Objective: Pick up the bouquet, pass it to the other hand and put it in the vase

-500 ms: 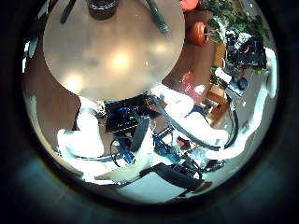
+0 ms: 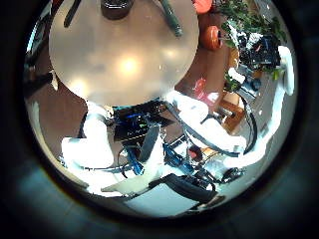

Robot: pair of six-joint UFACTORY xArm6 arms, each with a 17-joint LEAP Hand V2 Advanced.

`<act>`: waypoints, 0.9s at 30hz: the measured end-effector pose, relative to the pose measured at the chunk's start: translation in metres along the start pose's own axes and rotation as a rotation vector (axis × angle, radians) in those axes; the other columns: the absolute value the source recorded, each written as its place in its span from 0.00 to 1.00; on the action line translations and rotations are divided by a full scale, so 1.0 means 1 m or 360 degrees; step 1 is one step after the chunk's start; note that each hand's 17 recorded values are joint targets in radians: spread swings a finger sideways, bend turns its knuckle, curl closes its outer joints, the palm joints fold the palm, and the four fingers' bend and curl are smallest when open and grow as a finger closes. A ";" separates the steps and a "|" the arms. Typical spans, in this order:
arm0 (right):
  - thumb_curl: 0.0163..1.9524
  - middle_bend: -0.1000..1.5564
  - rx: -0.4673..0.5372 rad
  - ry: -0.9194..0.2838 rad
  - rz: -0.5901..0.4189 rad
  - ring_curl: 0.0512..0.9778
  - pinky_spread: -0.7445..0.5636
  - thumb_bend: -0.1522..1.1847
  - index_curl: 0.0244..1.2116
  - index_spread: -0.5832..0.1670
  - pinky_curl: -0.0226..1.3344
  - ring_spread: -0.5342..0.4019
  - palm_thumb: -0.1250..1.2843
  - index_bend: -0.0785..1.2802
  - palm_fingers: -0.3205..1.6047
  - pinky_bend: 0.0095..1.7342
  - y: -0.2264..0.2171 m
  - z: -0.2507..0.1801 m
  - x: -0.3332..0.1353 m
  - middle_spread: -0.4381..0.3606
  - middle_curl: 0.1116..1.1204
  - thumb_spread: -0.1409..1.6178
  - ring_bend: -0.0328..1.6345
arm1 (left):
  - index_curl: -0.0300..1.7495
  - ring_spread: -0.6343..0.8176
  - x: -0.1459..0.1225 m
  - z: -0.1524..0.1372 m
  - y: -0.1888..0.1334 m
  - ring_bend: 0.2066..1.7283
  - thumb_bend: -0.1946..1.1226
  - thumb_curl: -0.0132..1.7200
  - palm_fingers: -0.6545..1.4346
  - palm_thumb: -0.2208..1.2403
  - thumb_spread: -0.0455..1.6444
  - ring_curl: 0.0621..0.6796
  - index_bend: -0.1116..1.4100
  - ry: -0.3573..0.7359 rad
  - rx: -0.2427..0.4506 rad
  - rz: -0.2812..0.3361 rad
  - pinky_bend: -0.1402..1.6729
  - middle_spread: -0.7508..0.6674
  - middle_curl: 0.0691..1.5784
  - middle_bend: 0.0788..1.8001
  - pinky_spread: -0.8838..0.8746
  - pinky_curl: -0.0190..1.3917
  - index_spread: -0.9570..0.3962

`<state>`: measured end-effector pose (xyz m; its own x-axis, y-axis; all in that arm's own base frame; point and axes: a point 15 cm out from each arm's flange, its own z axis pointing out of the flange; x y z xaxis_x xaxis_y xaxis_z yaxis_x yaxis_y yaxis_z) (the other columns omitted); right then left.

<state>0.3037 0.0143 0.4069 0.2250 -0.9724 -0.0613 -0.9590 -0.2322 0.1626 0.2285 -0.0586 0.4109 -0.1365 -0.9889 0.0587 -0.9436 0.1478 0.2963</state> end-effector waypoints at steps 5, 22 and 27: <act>0.13 0.24 -0.0064 -0.0033 0.0089 0.27 0.79 0.12 0.18 0.40 0.23 0.61 0.28 0.15 0.42 0.27 -0.022 0.008 0.016 0.54 0.26 0.74 0.40 | 0.14 0.86 0.003 -0.008 0.004 0.21 0.13 0.19 0.28 0.35 0.64 0.25 0.17 -0.0015 -0.0001 0.0098 0.25 0.90 0.12 0.06 0.82 0.24 0.74; 0.16 0.32 -0.0356 -0.0381 0.0517 0.37 0.58 0.10 0.15 0.50 0.26 0.44 0.36 0.14 0.40 0.45 -0.171 0.120 0.034 0.52 0.31 0.70 0.61 | 0.14 0.86 -0.003 0.002 -0.002 0.20 0.13 0.19 0.29 0.36 0.65 0.25 0.16 0.0003 -0.0060 0.0281 0.25 0.90 0.13 0.06 0.82 0.24 0.75; 0.17 0.37 -0.0391 -0.0340 0.0497 0.39 0.53 0.10 0.15 0.54 0.26 0.42 0.36 0.17 0.39 0.49 -0.192 0.152 0.017 0.52 0.34 0.69 0.64 | 0.15 0.86 -0.002 -0.001 -0.004 0.20 0.13 0.19 0.29 0.36 0.65 0.25 0.17 0.0004 -0.0050 0.0286 0.25 0.90 0.13 0.06 0.82 0.24 0.75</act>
<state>0.4656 0.0456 0.2248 -0.1340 -0.9764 -0.1696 -0.9000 0.0483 0.4332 0.2329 -0.0568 0.4104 -0.3013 -0.9465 0.1156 -0.8942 0.3226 0.3103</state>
